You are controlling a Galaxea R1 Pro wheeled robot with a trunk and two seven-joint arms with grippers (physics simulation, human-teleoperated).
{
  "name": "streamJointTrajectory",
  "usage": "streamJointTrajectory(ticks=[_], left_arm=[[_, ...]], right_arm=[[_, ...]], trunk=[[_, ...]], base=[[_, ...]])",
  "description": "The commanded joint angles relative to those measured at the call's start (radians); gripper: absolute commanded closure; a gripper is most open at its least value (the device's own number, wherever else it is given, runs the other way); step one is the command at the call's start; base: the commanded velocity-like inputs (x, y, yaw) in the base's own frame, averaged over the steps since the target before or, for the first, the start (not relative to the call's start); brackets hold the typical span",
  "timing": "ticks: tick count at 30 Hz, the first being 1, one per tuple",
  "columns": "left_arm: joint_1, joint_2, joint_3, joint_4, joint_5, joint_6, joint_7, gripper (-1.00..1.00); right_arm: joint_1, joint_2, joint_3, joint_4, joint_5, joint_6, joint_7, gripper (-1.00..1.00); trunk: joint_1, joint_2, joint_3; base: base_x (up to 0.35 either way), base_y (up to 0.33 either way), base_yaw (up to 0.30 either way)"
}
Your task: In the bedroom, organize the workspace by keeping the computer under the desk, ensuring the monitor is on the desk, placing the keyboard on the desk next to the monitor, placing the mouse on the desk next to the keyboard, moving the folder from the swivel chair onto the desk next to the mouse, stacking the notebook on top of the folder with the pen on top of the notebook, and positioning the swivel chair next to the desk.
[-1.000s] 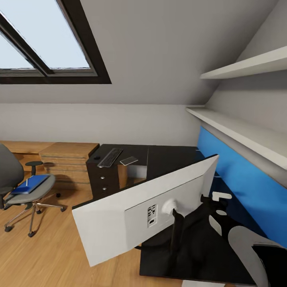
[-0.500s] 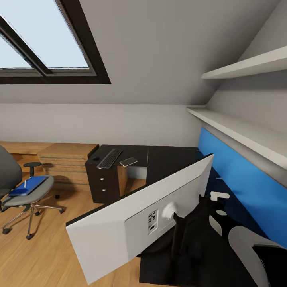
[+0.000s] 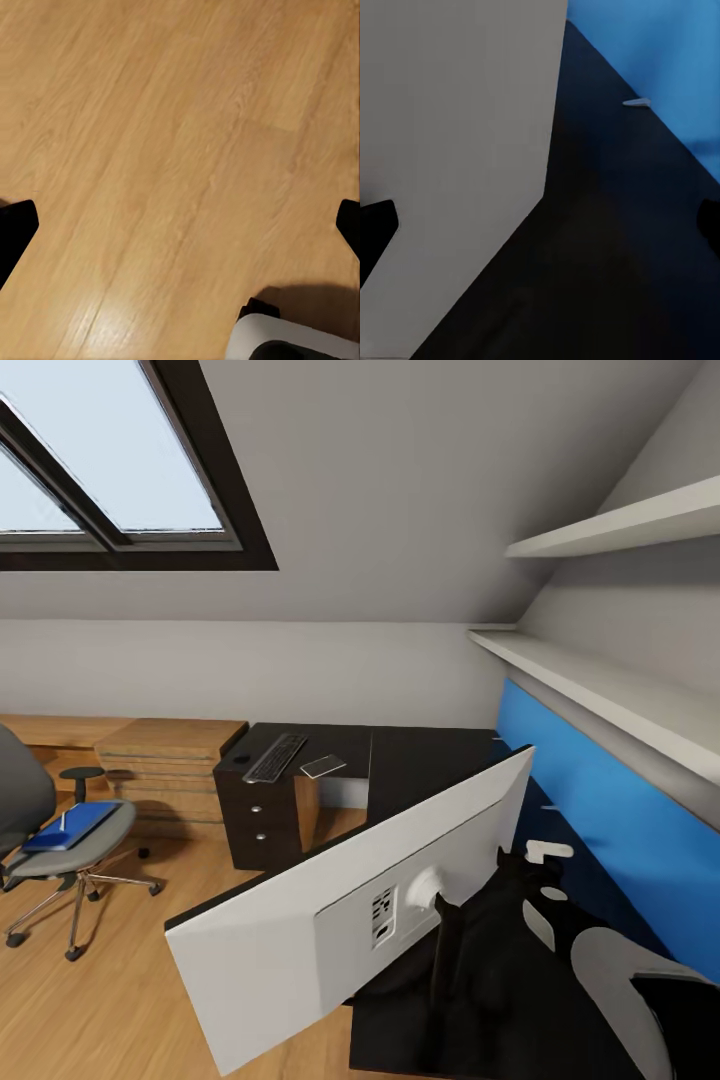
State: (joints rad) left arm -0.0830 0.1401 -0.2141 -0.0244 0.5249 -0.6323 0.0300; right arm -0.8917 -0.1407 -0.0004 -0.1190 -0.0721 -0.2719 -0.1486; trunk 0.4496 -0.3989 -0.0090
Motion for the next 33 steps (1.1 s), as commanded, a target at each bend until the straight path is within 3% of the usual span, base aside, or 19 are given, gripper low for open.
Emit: streamJointTrajectory(ticks=[1,14,33], left_arm=[[0.0,-0.001,-0.008,0.001,-0.002,-0.014,-0.007,-1.0],[0.0,0.002,-0.008,0.001,-0.013,-0.039,-0.041,-1.0],[0.0,0.001,-0.007,0.001,-0.009,-0.039,-0.038,-1.0]], right_arm=[[0.0,0.003,0.002,0.002,-0.007,-0.004,0.001,-1.0],[0.0,0.015,0.001,-0.002,-0.006,-0.004,0.001,-1.0],[-0.001,0.013,0.0,-0.004,-0.006,-0.004,0.0,-1.0]], trunk=[[0.0,-0.001,-0.001],[0.0,-0.001,-0.001],[0.0,-0.001,-0.001]], base=[[0.0,0.0,0.035],[0.0,0.0,0.223],[-0.009,0.0,0.016]])
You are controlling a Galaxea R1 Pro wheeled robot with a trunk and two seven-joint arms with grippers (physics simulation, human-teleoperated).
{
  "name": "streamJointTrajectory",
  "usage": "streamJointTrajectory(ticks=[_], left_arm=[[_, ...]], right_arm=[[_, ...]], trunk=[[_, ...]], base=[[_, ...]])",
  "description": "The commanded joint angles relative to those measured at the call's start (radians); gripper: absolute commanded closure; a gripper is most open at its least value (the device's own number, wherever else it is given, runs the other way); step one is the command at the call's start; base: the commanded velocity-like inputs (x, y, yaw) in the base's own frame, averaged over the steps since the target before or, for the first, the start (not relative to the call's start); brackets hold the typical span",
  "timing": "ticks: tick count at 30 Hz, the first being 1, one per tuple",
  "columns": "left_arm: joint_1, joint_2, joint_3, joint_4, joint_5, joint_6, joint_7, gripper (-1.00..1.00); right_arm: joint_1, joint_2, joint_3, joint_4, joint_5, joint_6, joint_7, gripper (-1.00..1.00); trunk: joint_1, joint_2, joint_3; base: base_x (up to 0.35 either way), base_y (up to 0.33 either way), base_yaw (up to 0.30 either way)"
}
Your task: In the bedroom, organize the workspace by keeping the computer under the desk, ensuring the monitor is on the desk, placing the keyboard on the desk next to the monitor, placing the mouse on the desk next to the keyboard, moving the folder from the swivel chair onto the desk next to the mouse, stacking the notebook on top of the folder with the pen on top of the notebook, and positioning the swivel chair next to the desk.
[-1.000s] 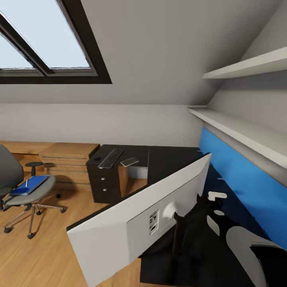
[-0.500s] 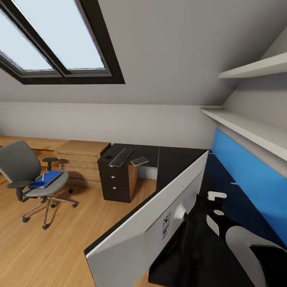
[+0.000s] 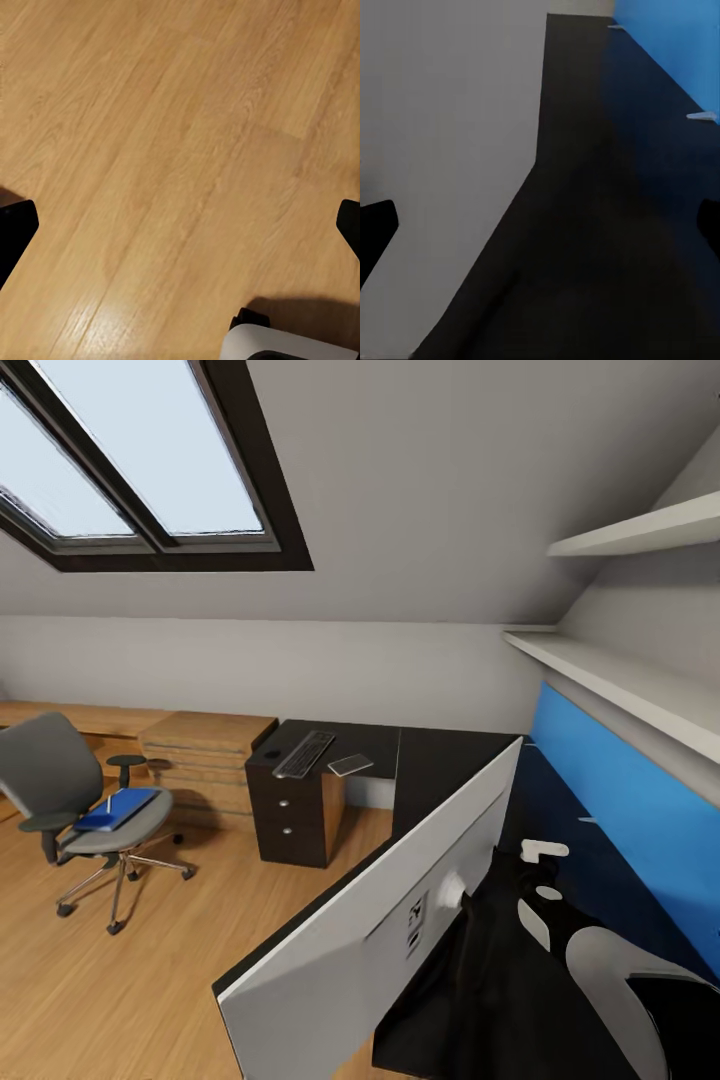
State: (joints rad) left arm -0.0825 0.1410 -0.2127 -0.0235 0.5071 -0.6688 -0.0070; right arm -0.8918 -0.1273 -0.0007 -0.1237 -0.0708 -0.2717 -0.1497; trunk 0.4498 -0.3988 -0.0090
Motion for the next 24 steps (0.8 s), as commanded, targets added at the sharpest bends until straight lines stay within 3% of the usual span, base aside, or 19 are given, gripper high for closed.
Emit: streamJointTrajectory(ticks=[1,24], left_arm=[[0.0,0.0,-0.008,0.0,0.01,-0.003,0.0,-1.0],[0.0,-0.003,-0.01,0.0,0.01,0.006,0.003,-1.0]], right_arm=[[0.0,0.0,0.001,0.001,-0.007,-0.004,0.001,-1.0],[-0.001,-0.002,-0.002,0.001,-0.01,-0.026,-0.004,-1.0]], trunk=[[0.0,-0.001,-0.001],[0.0,-0.001,-0.001]], base=[[-0.168,0.0,0.0],[-0.317,0.0,0.0]])
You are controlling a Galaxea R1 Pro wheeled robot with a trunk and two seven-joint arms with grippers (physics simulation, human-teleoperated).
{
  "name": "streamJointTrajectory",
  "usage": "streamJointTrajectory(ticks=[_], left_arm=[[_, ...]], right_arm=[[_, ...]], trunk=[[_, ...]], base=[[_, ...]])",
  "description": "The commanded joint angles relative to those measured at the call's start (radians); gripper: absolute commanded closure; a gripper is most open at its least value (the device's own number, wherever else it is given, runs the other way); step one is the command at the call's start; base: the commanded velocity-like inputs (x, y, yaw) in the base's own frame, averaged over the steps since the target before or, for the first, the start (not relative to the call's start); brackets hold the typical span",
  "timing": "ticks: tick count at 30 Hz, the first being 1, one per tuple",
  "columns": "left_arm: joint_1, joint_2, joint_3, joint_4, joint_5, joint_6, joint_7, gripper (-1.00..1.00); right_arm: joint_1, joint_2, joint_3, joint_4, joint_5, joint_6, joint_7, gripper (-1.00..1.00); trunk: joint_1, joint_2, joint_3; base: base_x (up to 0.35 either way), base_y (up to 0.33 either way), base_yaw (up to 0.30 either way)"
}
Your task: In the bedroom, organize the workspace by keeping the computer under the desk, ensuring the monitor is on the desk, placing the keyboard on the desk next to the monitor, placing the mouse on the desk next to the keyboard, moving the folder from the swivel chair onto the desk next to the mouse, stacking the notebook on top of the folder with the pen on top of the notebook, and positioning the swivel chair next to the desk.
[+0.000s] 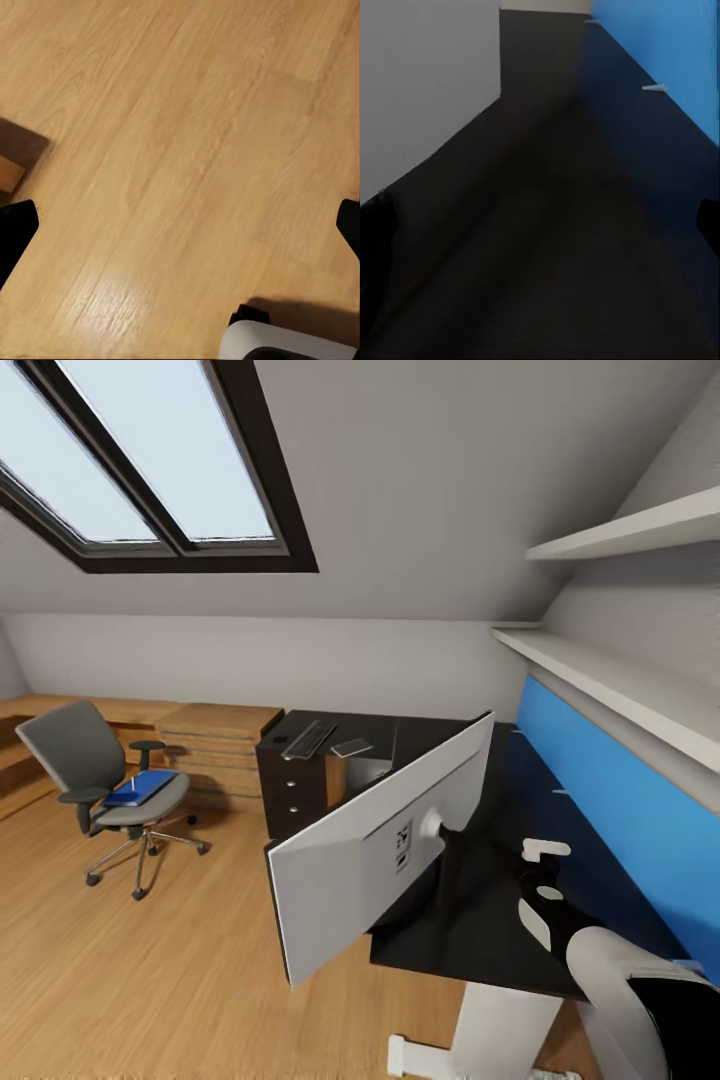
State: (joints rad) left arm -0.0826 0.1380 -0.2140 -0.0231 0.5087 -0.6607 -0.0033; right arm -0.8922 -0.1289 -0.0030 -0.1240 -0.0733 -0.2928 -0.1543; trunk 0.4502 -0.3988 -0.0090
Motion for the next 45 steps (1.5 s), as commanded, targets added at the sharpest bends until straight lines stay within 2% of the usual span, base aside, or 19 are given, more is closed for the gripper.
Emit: streamJointTrajectory(ticks=[1,7,8,9,11,12,13,18,25,31,34,37,41,43,45], left_arm=[[0.0,0.0,-0.008,0.0,0.008,-0.002,0.0,-1.0],[0.0,0.003,-0.003,0.0,0.01,0.04,0.004,-1.0],[0.0,0.005,-0.001,0.0,0.011,0.091,0.005,-1.0],[0.0,0.005,-0.001,0.0,0.011,0.099,0.005,-1.0],[0.0,0.005,0.0,0.0,0.011,0.114,0.005,-1.0],[0.0,0.004,0.0,-0.001,0.011,0.124,0.005,-1.0],[0.0,0.004,-0.001,-0.001,0.011,0.126,0.005,-1.0],[0.0,0.003,-0.002,-0.001,0.011,0.131,0.005,-1.0],[0.0,0.003,-0.002,-0.002,0.011,0.131,0.006,-1.0],[0.0,0.001,-0.004,-0.01,0.009,0.121,0.006,-1.0],[0.0,0.001,-0.005,-0.07,0.008,0.132,0.012,-1.0],[-0.001,0.001,-0.005,-0.21,0.01,0.187,0.029,-1.0],[-0.001,-0.004,-0.004,-0.289,0.011,0.253,0.033,-1.0],[-0.001,-0.016,-0.004,-0.347,0.01,0.337,0.037,-1.0],[-0.002,-0.022,-0.004,-0.371,0.009,0.374,0.042,-1.0]], right_arm=[[-0.001,0.0,0.001,0.003,-0.008,-0.005,0.001,-1.0],[0.001,0.002,0.001,0.008,-0.006,-0.024,0.001,-1.0],[0.001,0.004,0.002,0.009,-0.006,-0.027,0.001,-1.0],[0.001,0.006,0.003,0.009,-0.006,-0.028,0.001,-1.0],[0.002,0.011,0.003,0.01,-0.008,-0.039,0.001,-1.0],[0.004,0.028,0.003,0.013,-0.008,-0.067,0.0,-1.0],[0.007,0.04,0.003,0.017,-0.008,-0.081,-0.001,-1.0],[0.012,0.065,0.003,0.032,-0.006,-0.107,-0.003,-1.0],[0.013,0.075,0.003,0.036,-0.005,-0.111,-0.002,-1.0],[0.013,0.084,0.003,0.037,-0.005,-0.111,-0.001,-1.0],[0.013,0.092,0.004,0.037,-0.005,-0.111,-0.004,-1.0],[0.013,0.132,0.004,0.036,-0.006,-0.111,-0.005,-1.0],[0.013,0.163,0.004,0.036,-0.009,-0.111,-0.005,-1.0],[0.013,0.195,0.005,0.033,-0.011,-0.11,-0.017,-1.0],[0.013,0.217,0.006,0.03,-0.01,-0.109,-0.033,-1.0]], trunk=[[0.0,-0.001,-0.001],[0.0,-0.001,-0.001],[0.0,-0.001,-0.001],[0.0,-0.001,-0.001],[0.0,-0.001,-0.001],[0.0,-0.001,-0.001],[0.0,-0.001,-0.001],[0.0,-0.001,-0.001],[0.0,-0.001,-0.001],[0.0,-0.001,-0.001],[0.0,-0.001,-0.001],[0.0,-0.001,-0.001],[0.0,-0.001,-0.001],[0.0,-0.001,-0.001],[0.0,-0.001,-0.001]], base=[[-0.332,0.0,0.0],[-0.332,0.0,0.0],[-0.332,0.0,0.0],[-0.332,0.0,0.0],[-0.333,0.0,0.0],[-0.333,0.0,0.0],[-0.333,0.0,0.0],[-0.333,0.0,0.0],[-0.313,0.0,0.0],[-0.093,0.0,0.0],[-0.02,0.0,0.0],[-0.005,0.0,0.0],[-0.002,0.0,0.0],[0.0,0.0,0.0],[0.0,0.0,0.0]])
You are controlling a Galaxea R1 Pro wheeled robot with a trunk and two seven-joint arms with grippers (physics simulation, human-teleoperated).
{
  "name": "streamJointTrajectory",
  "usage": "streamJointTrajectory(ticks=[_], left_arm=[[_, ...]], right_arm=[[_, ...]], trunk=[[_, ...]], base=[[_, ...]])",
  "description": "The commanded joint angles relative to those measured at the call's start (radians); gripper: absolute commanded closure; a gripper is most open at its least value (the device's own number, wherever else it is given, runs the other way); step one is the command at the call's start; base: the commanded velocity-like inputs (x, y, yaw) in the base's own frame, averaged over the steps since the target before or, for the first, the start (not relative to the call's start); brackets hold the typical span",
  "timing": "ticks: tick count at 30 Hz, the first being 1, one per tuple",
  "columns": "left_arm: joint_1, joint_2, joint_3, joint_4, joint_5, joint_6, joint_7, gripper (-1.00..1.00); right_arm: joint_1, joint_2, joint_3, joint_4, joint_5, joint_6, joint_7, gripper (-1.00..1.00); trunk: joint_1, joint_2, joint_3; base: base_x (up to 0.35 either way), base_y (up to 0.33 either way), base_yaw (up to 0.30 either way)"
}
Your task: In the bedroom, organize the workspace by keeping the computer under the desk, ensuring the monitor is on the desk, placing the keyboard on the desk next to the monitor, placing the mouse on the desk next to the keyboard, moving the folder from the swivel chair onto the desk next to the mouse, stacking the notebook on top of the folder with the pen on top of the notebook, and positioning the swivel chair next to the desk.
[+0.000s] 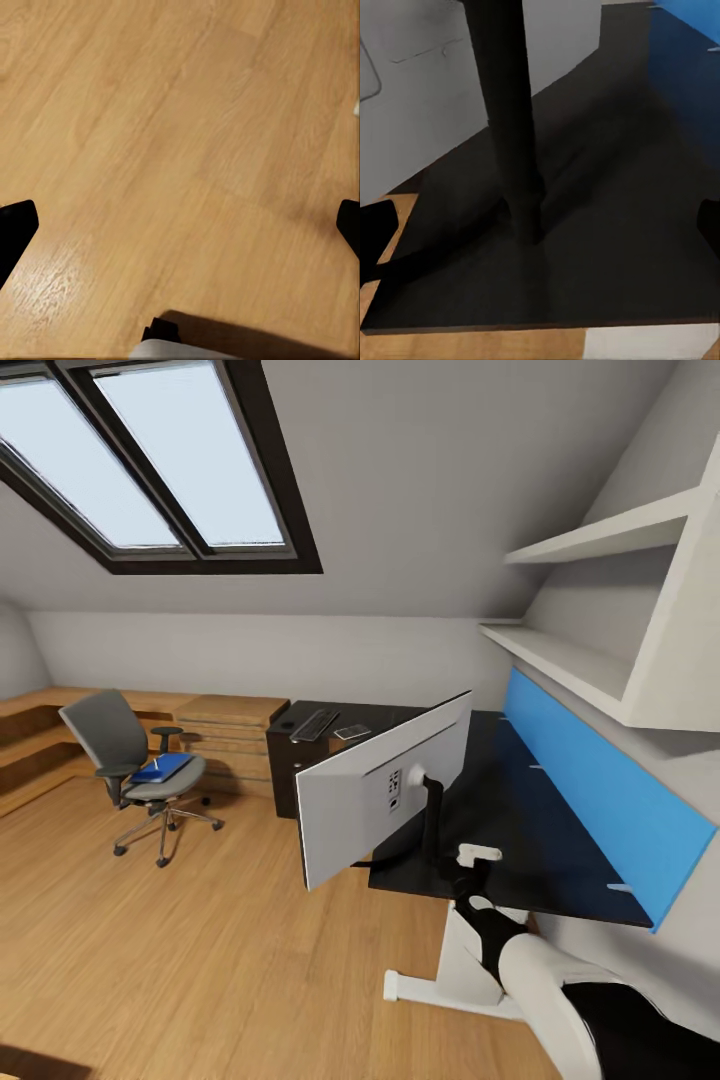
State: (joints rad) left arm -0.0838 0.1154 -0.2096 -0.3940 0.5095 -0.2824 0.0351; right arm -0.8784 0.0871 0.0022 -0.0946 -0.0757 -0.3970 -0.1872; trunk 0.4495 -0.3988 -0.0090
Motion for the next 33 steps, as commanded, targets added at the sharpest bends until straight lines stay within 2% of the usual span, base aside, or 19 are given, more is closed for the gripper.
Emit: streamJointTrajectory(ticks=[1,4,9,14,17,23,33], left_arm=[[-0.001,0.0,-0.008,-0.007,0.008,0.01,0.006,-1.0],[-0.001,0.0,-0.003,-0.014,0.009,0.026,0.008,-1.0],[-0.001,0.001,0.006,-0.016,0.009,0.028,0.008,-1.0],[-0.001,0.01,0.014,0.001,0.009,-0.008,0.008,-1.0],[-0.001,0.014,0.015,0.007,0.008,-0.061,0.008,-1.0],[-0.001,0.015,0.015,0.028,0.007,-0.084,0.008,-1.0],[-0.001,0.015,0.015,0.032,0.006,-0.089,0.008,-1.0]], right_arm=[[-0.001,0.012,0.001,-0.001,-0.007,-0.004,-0.01,-1.0],[-0.001,0.027,0.002,-0.006,-0.005,-0.001,-0.03,-1.0],[-0.001,0.029,0.0,-0.02,-0.004,-0.005,-0.039,-1.0],[0.001,0.028,-0.001,-0.012,0.0,-0.087,-0.038,-1.0],[0.001,0.028,-0.001,-0.007,0.0,-0.102,-0.037,-1.0],[0.001,0.025,-0.001,0.002,0.004,-0.11,-0.037,-1.0],[0.007,0.012,-0.001,0.019,0.062,-0.103,-0.039,-1.0]], trunk=[[0.0,-0.001,-0.001],[0.0,-0.001,-0.001],[0.0,-0.001,-0.001],[0.0,-0.001,-0.001],[0.0,-0.001,-0.001],[0.0,-0.001,-0.001],[0.0,-0.001,-0.001]], base=[[0.0,0.0,0.0],[0.0,0.0,0.0],[0.0,0.0,0.0],[0.0,0.0,0.0],[0.132,0.023,0.0],[0.164,0.01,0.0],[0.172,0.001,0.0]])
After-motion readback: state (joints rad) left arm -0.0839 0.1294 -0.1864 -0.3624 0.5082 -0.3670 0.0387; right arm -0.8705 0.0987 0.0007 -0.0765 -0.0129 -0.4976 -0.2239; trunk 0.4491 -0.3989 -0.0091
